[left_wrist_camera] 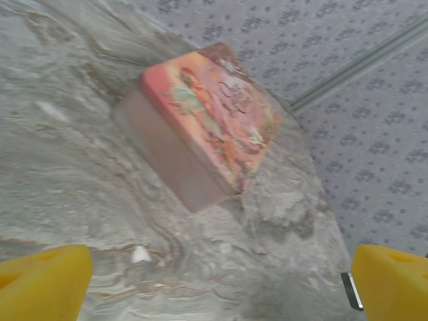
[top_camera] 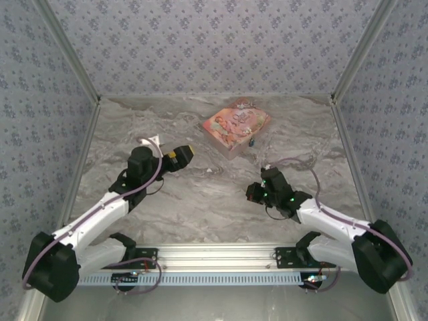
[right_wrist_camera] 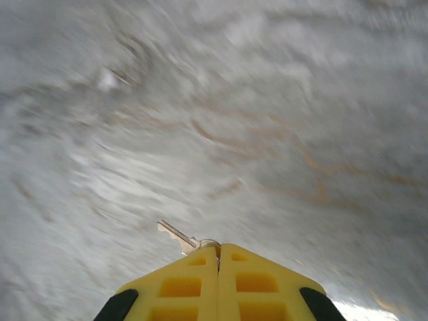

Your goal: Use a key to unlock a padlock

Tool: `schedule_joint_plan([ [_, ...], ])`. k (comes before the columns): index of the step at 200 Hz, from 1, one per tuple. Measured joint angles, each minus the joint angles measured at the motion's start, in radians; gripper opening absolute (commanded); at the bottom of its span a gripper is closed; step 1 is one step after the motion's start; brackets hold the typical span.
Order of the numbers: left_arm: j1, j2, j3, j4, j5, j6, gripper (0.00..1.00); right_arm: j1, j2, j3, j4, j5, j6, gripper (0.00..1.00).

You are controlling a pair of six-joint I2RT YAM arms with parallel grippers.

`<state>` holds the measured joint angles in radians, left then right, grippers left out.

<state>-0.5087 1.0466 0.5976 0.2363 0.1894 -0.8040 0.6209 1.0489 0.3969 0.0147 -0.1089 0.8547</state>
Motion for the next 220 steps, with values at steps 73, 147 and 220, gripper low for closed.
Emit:
schedule_joint_plan([
  [73,-0.22,0.204,0.206,0.064,0.066,-0.079,0.77,0.072,-0.19,0.0,0.249,0.187,0.036,0.0],
  [147,-0.323,0.375,0.285,0.109,0.112,-0.088,0.58,0.157,-0.199,0.003,0.291,0.32,0.034,0.0],
  [220,-0.339,0.447,0.309,0.159,0.142,-0.121,0.35,0.164,-0.199,0.024,0.299,0.33,0.012,0.0],
])
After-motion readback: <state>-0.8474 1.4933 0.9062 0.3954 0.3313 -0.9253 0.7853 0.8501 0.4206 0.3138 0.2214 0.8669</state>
